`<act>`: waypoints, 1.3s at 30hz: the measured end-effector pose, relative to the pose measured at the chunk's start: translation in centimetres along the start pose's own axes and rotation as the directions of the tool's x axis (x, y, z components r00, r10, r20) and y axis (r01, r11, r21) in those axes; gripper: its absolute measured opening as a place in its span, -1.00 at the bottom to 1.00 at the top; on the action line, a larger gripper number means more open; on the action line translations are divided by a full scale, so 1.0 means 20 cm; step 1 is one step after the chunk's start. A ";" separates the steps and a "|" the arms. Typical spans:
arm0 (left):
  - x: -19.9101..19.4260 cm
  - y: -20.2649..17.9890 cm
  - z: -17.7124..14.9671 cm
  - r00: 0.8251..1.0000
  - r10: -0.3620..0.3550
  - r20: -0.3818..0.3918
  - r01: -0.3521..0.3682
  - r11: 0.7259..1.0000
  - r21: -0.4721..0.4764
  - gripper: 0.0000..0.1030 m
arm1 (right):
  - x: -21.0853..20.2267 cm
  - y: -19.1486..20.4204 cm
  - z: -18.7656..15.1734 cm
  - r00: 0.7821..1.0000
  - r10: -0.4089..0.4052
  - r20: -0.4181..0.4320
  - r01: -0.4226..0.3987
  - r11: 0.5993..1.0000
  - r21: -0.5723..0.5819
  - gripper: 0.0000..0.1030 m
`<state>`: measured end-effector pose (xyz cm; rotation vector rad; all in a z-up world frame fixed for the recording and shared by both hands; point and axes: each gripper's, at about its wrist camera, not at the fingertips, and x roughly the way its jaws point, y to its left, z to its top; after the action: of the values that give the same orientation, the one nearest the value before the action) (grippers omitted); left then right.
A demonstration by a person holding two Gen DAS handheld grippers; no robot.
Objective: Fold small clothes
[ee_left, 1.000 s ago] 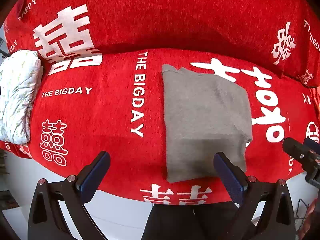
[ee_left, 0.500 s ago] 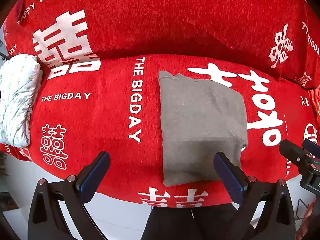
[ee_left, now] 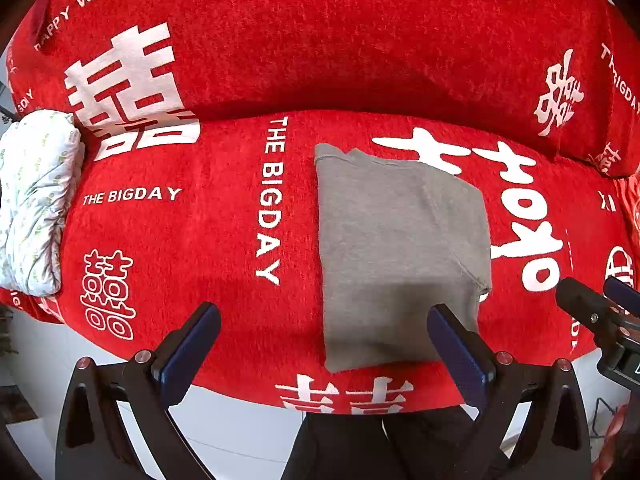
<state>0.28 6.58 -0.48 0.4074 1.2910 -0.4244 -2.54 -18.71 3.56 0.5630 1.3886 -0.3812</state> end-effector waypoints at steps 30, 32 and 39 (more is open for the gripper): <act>-0.01 0.00 0.00 1.000 -0.002 0.006 0.002 1.000 0.006 1.00 | 0.00 0.04 0.03 1.000 0.001 -0.002 -0.001 1.000 -0.016 0.99; -0.01 0.00 0.00 1.000 -0.002 0.006 0.002 1.000 0.006 1.00 | 0.00 0.04 0.04 1.000 -0.002 0.000 0.002 1.000 -0.018 0.99; -0.01 0.00 0.01 1.000 -0.002 0.005 0.002 1.000 0.006 1.00 | 0.00 0.05 0.03 1.000 -0.003 0.000 0.003 1.000 -0.017 0.99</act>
<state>0.31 6.49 -0.32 0.4100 1.2857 -0.4312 -1.52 -18.30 3.84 0.5469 1.3916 -0.3719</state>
